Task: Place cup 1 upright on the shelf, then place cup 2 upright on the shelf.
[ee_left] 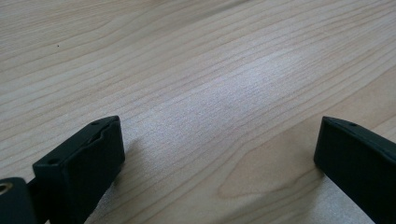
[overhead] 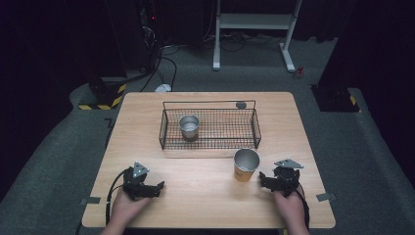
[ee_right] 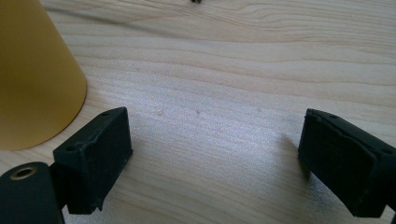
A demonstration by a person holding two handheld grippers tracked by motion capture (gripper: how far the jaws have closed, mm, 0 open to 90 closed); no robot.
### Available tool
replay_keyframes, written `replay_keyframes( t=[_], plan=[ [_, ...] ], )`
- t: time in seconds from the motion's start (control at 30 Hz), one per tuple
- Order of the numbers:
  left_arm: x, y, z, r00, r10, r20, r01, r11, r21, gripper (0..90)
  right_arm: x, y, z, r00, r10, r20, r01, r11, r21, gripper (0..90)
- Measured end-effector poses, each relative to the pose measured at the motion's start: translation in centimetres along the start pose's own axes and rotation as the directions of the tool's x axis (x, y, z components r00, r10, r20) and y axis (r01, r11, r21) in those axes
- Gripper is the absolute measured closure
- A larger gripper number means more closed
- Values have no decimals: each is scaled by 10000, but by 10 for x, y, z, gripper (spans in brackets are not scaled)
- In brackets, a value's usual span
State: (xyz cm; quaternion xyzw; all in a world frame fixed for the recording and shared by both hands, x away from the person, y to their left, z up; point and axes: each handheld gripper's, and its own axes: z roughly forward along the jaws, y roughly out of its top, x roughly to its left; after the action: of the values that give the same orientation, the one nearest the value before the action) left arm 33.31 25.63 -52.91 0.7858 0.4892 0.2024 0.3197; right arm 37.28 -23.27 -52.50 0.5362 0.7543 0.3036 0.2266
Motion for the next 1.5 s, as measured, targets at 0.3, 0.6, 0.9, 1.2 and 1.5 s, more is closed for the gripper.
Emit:
replay_keyframes(
  t=[0.3, 0.6, 0.9, 1.2, 1.5],
  plan=[
    [0, -1, 0, 10000, 22, -16, -22, 10000, -51, 17, 0, 0, 0, 10000, -29, -19, 29, 10000, 0, 91],
    [0, -1, 0, 10000, -6, -61, 6, 10000, -98, 22, -2, -1, -2, 9998, -86, -161, 87, 10000, 11, 114],
    [-1, -1, 0, 10000, -40, -43, 40, 9999, -107, 23, -3, -1, -9, 9990, -300, -334, 286, 9987, -413, 109],
    [-1, -1, 0, 10000, -43, -58, 43, 9999, -137, 23, -1, 1, -25, 9974, -366, -617, 293, 9929, -1151, 106],
    [-1, -1, 0, 10000, -39, -47, 38, 9999, -138, 23, 8, -4, -43, 9913, -821, -1030, 651, 9852, -1588, 106]
  ],
)
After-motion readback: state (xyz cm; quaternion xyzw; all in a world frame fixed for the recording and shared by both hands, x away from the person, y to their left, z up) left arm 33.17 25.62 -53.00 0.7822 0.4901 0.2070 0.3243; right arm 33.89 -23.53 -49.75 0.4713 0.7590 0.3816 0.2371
